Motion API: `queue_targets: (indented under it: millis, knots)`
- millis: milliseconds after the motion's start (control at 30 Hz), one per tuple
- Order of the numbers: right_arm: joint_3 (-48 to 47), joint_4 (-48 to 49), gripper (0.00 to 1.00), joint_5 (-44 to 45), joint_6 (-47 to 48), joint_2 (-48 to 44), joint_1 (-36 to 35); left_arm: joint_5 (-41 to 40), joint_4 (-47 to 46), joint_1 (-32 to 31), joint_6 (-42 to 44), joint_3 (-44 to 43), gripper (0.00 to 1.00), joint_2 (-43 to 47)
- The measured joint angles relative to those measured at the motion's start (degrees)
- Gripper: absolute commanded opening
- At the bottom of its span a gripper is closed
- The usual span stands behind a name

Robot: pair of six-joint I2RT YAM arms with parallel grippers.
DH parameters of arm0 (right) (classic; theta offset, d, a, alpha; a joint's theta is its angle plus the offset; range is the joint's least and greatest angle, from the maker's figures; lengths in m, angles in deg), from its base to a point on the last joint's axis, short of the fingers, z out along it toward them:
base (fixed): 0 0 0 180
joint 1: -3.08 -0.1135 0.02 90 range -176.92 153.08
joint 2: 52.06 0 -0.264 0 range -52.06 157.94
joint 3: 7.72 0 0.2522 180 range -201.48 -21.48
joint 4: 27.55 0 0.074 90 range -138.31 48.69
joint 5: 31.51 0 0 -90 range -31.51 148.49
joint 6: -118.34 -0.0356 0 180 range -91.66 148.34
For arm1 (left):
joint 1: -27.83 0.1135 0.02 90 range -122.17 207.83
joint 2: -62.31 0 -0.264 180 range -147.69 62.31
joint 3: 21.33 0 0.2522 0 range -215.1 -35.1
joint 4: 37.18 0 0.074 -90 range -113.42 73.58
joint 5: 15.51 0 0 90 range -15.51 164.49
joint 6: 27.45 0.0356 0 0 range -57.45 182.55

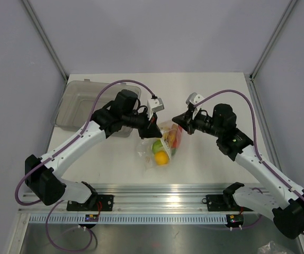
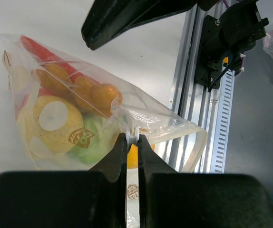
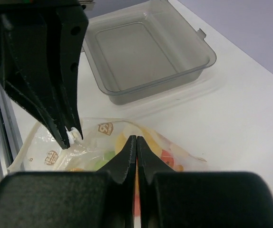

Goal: Place the food in the zip-top bag and seal the zipper
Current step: Zip the zipper food storage bag at the center of the board.

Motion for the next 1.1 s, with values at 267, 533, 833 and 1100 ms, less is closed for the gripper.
queue_targets:
  millis: [267, 533, 833, 1100]
  knots:
    - [-7.7, -16.2, 0.50, -8.4, 12.0, 0.7, 0.6, 4.6, 0.3, 2.5, 0.3, -2.2, 0.00, 1.0]
    - [-20.6, -30.2, 0.66, -18.8, 22.8, 8.0, 1.0, 9.7, 4.6, 6.1, 3.8, -4.7, 0.00, 1.4]
    - [-29.5, -38.0, 0.70, -28.7, 26.1, 18.1, 1.1, 12.6, 8.4, 8.4, 7.0, -5.7, 0.00, 1.4]
    - [-27.9, -35.1, 0.69, -30.8, 21.0, 19.7, -1.7, 13.9, 8.9, 8.5, 7.5, -5.7, 0.00, 1.4]
